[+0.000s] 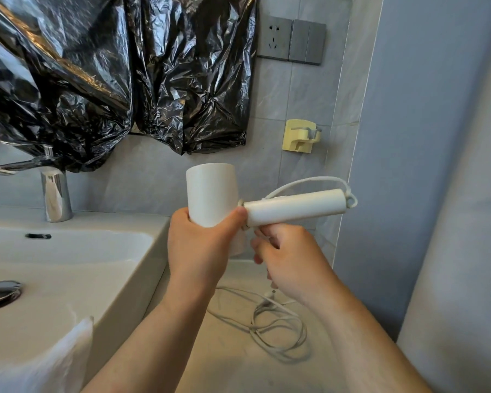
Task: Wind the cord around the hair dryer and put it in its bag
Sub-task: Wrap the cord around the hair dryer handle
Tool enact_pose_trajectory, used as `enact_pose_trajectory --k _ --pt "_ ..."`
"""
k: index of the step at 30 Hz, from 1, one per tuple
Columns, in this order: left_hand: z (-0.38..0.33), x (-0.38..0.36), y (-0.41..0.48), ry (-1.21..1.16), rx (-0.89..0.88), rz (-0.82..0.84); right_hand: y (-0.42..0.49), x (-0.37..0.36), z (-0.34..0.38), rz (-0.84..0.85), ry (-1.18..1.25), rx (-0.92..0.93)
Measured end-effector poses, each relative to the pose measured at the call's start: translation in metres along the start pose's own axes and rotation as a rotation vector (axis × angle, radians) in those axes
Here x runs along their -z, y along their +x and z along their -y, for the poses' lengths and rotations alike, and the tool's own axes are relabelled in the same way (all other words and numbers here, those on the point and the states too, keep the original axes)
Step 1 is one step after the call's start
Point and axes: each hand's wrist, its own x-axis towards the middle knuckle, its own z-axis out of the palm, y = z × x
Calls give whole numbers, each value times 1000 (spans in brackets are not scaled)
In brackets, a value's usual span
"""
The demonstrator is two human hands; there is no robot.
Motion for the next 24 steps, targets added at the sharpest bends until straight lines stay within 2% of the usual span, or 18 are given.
enact_pose_trajectory --k 4,7,8,10,11,15,17,20,24 --pt "6 6 5 146 -73 -86 -7 2 10 237 80 -89" --pt "7 14 7 306 -155 -97 -14 11 17 408 -53 -47" --pt "6 18 8 367 -183 -82 -15 14 18 409 -152 6" --pt "5 23 12 475 -236 -21 -12 19 18 265 -344 146" --pt "3 25 13 515 -261 18 -11 21 18 184 -363 183" --pt "-4 28 17 595 -311 167 -7 33 15 1 -216 153" --pt "-7 30 17 602 -314 227 -4 42 10 -54 -229 130" --pt "-11 31 18 597 -344 272 0 52 0 -68 -374 69" --pt "-19 35 19 579 -370 293 1 52 -6 69 -444 44"
